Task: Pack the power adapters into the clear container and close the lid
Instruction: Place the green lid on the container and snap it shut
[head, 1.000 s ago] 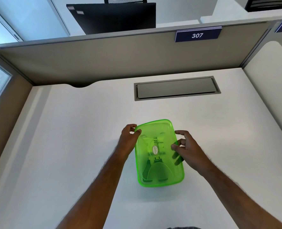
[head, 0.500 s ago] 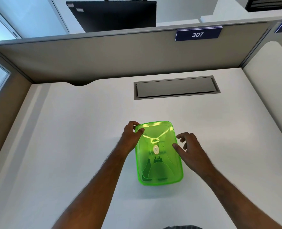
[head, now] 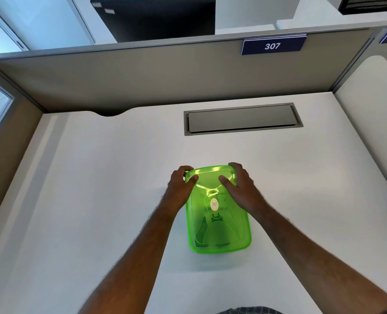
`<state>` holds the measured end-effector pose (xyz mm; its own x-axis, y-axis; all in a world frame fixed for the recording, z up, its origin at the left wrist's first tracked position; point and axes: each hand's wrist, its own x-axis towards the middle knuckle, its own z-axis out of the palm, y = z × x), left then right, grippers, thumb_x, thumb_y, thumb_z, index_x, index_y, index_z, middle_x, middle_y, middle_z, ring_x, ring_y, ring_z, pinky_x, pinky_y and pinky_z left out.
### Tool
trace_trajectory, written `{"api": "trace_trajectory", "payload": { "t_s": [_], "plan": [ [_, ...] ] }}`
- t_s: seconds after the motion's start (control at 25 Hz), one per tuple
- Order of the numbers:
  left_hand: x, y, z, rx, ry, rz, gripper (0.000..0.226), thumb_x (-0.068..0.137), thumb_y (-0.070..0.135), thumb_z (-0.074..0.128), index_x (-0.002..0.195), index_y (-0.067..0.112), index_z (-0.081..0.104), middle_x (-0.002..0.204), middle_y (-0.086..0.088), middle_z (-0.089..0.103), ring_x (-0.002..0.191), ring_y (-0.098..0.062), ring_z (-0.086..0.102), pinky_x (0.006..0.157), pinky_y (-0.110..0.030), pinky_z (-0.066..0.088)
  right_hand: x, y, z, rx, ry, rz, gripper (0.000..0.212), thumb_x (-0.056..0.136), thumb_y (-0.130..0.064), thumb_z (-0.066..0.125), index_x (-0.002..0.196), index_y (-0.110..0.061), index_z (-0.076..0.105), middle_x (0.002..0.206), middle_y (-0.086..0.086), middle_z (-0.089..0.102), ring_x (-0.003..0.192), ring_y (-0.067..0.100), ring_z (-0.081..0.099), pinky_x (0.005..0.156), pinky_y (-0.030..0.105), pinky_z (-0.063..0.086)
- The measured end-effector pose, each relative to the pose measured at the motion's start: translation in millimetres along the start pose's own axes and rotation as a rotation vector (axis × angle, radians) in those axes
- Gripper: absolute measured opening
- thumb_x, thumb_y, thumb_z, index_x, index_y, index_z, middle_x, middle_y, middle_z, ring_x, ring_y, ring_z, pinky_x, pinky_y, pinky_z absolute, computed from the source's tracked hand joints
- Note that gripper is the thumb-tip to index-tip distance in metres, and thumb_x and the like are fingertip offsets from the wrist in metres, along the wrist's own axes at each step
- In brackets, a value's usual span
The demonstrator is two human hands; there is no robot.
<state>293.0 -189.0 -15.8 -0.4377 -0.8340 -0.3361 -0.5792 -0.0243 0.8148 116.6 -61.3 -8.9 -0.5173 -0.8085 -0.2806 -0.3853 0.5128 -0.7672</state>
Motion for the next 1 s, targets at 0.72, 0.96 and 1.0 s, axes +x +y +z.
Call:
{"api": "trace_trajectory", "payload": {
  "t_s": [0.72, 0.96, 1.0],
  "plan": [
    [-22, 6, 11, 0.108, 0.014, -0.012, 0.031, 0.101, 0.028, 0.056, 0.132, 0.029, 0.058, 0.125, -0.011, 0.054, 0.120, -0.032, 0.055, 0.106, -0.046, 0.045, -18, 15, 2, -0.017, -0.031, -0.048, 0.065, 0.089, -0.064, 0.059, 0.139, -0.031, 0.034, 0.135, 0.003, 0.049, 0.115, 0.023, 0.055, 0.096, 0.044, 0.049],
    [-24, 4, 12, 0.109, 0.027, -0.008, 0.032, 0.100, 0.028, 0.057, 0.133, 0.027, 0.058, 0.128, -0.013, 0.054, 0.121, -0.034, 0.054, 0.107, -0.044, 0.042, 10, -4, -5, 0.115, 0.078, 0.062, 0.030, 0.102, -0.044, 0.049, 0.094, -0.015, 0.049, 0.087, -0.003, 0.057, 0.081, 0.019, 0.055, 0.074, 0.034, 0.040],
    [-24, 4, 13, 0.108, 0.029, -0.008, 0.032, 0.100, 0.028, 0.057, 0.133, 0.027, 0.058, 0.128, -0.013, 0.054, 0.121, -0.034, 0.054, 0.108, -0.043, 0.042, 14, -3, -4, 0.135, 0.091, 0.070, 0.028, 0.102, -0.041, 0.049, 0.090, -0.015, 0.047, 0.078, -0.005, 0.053, 0.072, 0.017, 0.052, 0.072, 0.034, 0.040]
  ]
}}
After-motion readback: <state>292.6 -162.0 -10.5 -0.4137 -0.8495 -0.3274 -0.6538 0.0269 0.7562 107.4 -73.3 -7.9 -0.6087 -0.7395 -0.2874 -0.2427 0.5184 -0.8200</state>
